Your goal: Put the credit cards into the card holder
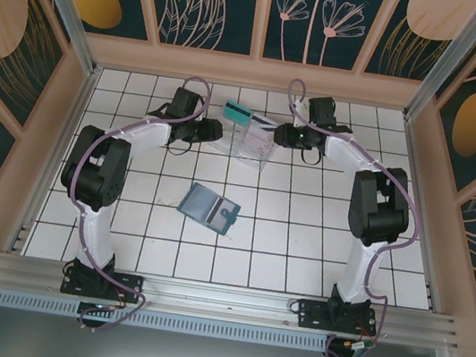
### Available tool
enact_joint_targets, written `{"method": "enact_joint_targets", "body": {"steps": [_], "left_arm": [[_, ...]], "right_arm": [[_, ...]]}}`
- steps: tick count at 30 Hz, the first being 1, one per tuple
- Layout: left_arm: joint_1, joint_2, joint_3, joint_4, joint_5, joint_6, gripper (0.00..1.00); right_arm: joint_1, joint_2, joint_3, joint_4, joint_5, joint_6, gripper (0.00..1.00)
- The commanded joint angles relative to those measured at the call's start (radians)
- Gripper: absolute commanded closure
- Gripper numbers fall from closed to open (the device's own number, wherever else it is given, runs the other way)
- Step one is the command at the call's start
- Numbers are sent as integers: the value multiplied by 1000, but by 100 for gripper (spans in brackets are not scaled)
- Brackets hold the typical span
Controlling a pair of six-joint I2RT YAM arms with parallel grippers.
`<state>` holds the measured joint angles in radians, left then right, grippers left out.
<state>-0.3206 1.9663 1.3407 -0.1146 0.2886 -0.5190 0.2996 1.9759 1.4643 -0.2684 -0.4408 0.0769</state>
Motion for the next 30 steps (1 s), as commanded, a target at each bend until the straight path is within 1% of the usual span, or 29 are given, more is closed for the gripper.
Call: {"method": "enact_joint_targets", "body": {"steps": [1,3,5,8,9,11,14,24,30], "left_arm": [[7,-23,-14,16,18,-8,46],[6,-23,-15,21,20,-10,46],[8,-24,-15,22,22,-13,46],[8,-24,-15,22,23,-13,46],[7,-23,-15,22,23,-14,46],[8,-25,-17,24,25,-15,46],[8,-28,-20,26,24,-17,46],[7,-40,-32,29,27,-24,46],[7,-46,-35,32,32,-27,46]], "right_arm": [[-7,31,13,10,-4,-1,75],[-7,34,14,9,-3,-2,76],[-7,35,16,4,2,-5,79],[-8,40,16,0,7,-9,80],[-8,41,16,0,7,-9,82],[-7,37,8,3,5,-8,82],[-8,28,-2,8,2,-7,87],[-9,-42,8,-24,15,-18,88],[-20,-76,-14,-34,30,-26,88]]}}
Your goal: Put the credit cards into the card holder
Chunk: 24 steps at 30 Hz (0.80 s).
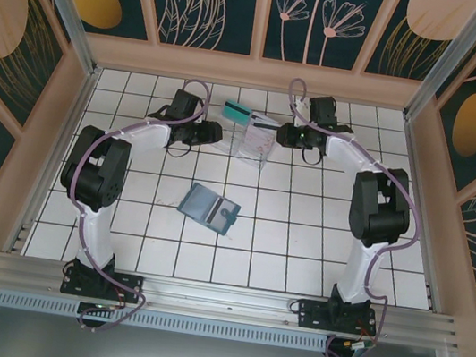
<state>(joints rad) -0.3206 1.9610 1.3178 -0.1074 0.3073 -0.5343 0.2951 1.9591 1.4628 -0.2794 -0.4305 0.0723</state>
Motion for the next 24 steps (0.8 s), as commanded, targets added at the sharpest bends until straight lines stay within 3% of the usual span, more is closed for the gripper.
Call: {"method": "enact_joint_targets", "body": {"steps": [1,14,24], "left_arm": [[7,-42,-13,25,14,-12,46],[8,-63,-9,19,27,-20,47],[7,-109,-12,87,125,-84,47]], "right_arm": [[-19,-66,-20,-21,19,-21,88],[-27,-81,-51,47,-60,-5,88],[-29,-127,-99,115,-81,-9,89]]}}
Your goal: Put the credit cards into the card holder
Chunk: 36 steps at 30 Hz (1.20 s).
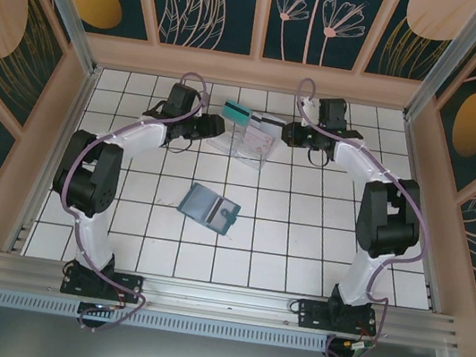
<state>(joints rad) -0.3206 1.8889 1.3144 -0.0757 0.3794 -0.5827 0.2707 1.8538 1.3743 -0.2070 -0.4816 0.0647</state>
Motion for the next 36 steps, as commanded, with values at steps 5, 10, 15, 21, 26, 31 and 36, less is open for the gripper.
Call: {"method": "enact_joint_targets", "body": {"steps": [5,10,15,21,26,31,36], "left_arm": [[7,-43,4,73,80,-48,52],[6,-40,-2,90,118,-57,52],[6,-50,-29,137,135,-85,52],[6,-55,-31,172,165,-118,52],[5,-93,-69,258,205,-182,52],[4,-127,-140,431,272,-303,52],[-8,-143,-254,767,347,-541,52]], "right_arm": [[-3,8,-28,72,-29,2,89],[-5,-36,-70,125,-26,18,90],[-4,-73,-72,141,-34,18,91],[-4,-92,-102,182,-46,32,92],[-5,-133,-134,231,-50,50,92],[-4,-174,-164,283,-96,83,93],[-5,-240,-221,369,-160,150,94]]}}
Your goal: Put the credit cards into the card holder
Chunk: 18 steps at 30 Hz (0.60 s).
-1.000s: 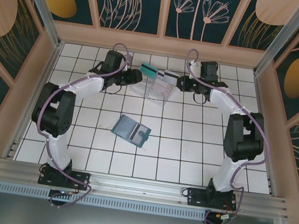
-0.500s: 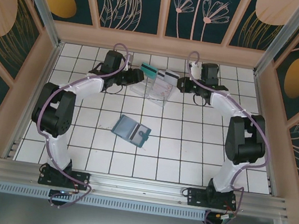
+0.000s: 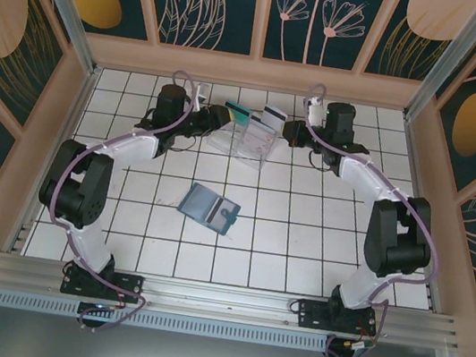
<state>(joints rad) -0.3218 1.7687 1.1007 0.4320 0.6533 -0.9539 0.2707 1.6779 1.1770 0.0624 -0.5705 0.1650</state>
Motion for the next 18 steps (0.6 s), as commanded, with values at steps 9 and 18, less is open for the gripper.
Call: {"method": "enact_joint_targets", "body": {"steps": [9,18], "left_arm": [[-47,43,-114,835,57,-538,47],[-71,87,-109,880,32,-561,46]], "right_arm": [[2,-143,-126,326,-221,243,94],[34,-182,-157,419,-203,318,95]]}}
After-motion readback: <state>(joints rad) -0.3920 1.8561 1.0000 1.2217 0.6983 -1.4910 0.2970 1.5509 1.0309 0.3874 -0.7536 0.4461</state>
